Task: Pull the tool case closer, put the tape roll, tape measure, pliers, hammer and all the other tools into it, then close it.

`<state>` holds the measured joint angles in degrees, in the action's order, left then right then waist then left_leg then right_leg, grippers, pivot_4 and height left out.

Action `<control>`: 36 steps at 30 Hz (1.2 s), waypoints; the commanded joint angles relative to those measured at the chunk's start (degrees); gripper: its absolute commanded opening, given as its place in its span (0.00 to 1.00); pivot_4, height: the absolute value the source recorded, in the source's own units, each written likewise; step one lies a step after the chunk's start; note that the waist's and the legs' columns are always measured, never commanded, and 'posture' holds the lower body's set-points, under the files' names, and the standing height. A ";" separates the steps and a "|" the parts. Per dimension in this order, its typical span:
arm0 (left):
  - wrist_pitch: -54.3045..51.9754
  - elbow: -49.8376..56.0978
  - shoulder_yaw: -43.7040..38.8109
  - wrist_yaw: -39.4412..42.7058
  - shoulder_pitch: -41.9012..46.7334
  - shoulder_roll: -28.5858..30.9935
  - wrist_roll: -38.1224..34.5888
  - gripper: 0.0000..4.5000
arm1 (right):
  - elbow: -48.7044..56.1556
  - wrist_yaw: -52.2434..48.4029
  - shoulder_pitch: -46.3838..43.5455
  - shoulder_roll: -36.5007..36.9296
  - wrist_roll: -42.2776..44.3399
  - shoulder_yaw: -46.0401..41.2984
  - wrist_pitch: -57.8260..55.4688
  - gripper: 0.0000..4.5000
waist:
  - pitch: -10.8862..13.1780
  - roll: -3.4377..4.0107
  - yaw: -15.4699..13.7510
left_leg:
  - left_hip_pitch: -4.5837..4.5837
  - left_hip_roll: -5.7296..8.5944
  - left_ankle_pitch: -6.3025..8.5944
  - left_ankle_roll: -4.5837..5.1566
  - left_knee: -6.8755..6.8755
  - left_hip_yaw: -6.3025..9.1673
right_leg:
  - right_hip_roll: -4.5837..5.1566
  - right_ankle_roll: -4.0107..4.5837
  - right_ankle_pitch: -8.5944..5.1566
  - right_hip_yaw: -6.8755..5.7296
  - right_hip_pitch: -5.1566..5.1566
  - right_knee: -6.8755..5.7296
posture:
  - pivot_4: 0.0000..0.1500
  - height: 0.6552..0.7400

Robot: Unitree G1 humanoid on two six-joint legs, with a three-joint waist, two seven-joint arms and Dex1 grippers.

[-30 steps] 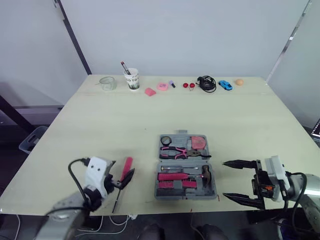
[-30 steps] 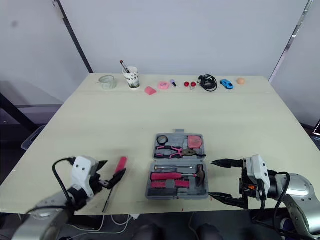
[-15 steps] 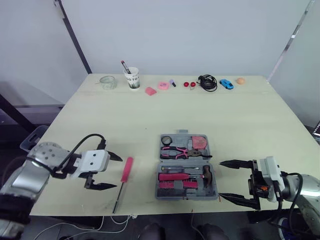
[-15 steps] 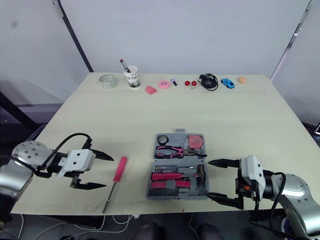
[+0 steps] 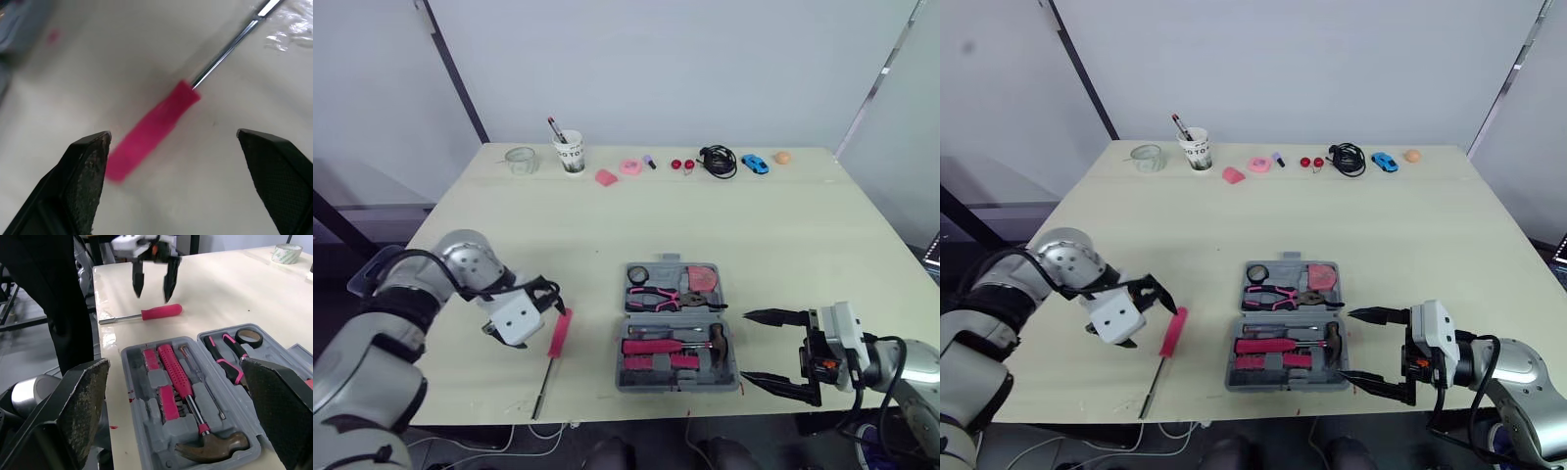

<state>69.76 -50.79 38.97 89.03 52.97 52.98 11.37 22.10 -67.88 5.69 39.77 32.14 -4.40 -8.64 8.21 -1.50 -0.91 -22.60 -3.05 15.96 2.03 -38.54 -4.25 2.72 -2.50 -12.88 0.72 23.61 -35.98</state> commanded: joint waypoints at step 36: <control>11.61 7.33 13.88 -20.85 0.66 9.00 8.66 0.07 | 0.09 0.51 -0.90 -0.02 -1.32 0.45 1.89 1.00 | -0.01 -0.10 0.32 | 0.03 -0.10 0.01 0.02 -0.36 -0.02 | -0.03 -0.32 0.20 0.08 -0.02 -0.37 | 1.00 1.00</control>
<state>85.07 -47.50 52.97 66.27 53.46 58.75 26.71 21.44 -67.13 5.25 39.95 30.50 -3.39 -8.00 8.20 -1.59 -0.58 -22.57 -3.16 15.97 2.05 -38.90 -4.25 2.69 -2.82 -12.69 0.79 23.60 -36.37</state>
